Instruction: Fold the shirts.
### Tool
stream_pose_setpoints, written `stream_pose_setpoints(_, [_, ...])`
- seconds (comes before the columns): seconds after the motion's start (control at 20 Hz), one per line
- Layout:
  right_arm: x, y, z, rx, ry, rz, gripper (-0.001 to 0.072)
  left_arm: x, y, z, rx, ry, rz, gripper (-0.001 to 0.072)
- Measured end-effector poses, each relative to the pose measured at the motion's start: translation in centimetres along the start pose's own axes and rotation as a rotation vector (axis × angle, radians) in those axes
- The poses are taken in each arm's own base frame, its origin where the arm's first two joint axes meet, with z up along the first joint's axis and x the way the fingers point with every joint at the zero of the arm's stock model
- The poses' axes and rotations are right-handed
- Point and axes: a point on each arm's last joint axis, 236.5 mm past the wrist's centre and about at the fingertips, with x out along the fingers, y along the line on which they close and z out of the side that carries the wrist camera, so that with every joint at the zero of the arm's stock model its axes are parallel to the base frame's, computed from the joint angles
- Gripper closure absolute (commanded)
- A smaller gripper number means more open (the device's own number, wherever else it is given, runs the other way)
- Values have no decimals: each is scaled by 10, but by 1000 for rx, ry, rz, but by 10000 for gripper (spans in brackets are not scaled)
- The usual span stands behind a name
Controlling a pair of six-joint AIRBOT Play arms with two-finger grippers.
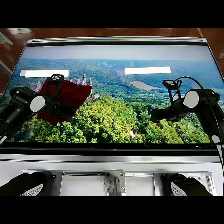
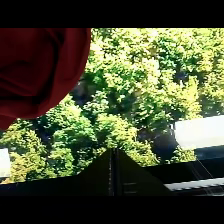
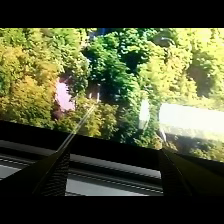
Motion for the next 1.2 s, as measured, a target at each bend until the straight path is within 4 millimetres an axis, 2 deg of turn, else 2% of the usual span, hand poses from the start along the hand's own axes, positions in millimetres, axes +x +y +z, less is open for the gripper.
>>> stream_pose_setpoints(0.4, [0,0,1,0,-2,0,35,0,0,0,0,0,0,634])
stream_pose_setpoints(0.8, [0,0,10,-1,-42,0,35,0,0,0,0,0,0,635])
stream_pose_setpoints(1.0, [0,0,10,-12,-42,-2,36,0,-8,3,-28,-13,-35,626])
stream_pose_setpoints(1.05, [0,0,10,-15,-42,-2,35,0,-10,4,-32,-17,-41,512])
stream_pose_setpoints(1.15, [0,0,10,-14,-42,-2,36,0,-3,8,-56,-30,-31,5])
stream_pose_setpoints(1.2, [0,0,10,-10,-42,-1,36,0,5,12,-83,-41,-17,5])
